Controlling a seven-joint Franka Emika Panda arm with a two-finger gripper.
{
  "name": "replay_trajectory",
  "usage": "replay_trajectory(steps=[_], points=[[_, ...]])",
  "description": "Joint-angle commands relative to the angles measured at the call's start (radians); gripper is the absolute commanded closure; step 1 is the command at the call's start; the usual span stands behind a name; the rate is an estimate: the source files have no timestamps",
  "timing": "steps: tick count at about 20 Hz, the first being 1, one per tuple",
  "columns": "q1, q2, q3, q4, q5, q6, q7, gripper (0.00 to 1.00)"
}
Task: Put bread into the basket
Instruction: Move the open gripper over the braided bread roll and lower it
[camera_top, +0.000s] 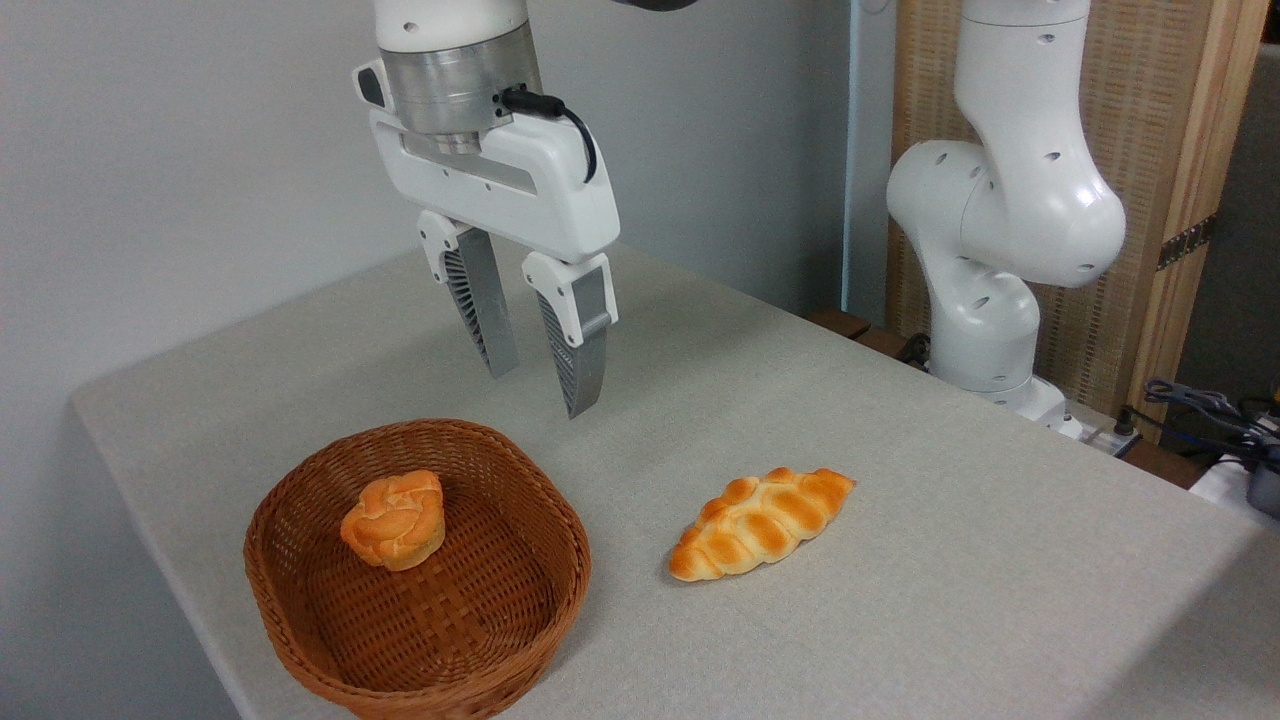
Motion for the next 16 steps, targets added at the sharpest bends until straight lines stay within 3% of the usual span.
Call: replay_trajectory(steps=[1, 10, 13, 16], points=[[-0.002, -0.053, 0.023, -0.011, -0.021, -0.030, 0.023, 0.00], [-0.002, -0.066, 0.023, -0.049, -0.021, -0.021, 0.024, 0.00], [0.001, -0.156, 0.023, -0.173, -0.015, 0.047, 0.067, 0.00], [0.052, -0.259, 0.023, -0.307, -0.012, 0.098, 0.143, 0.00]])
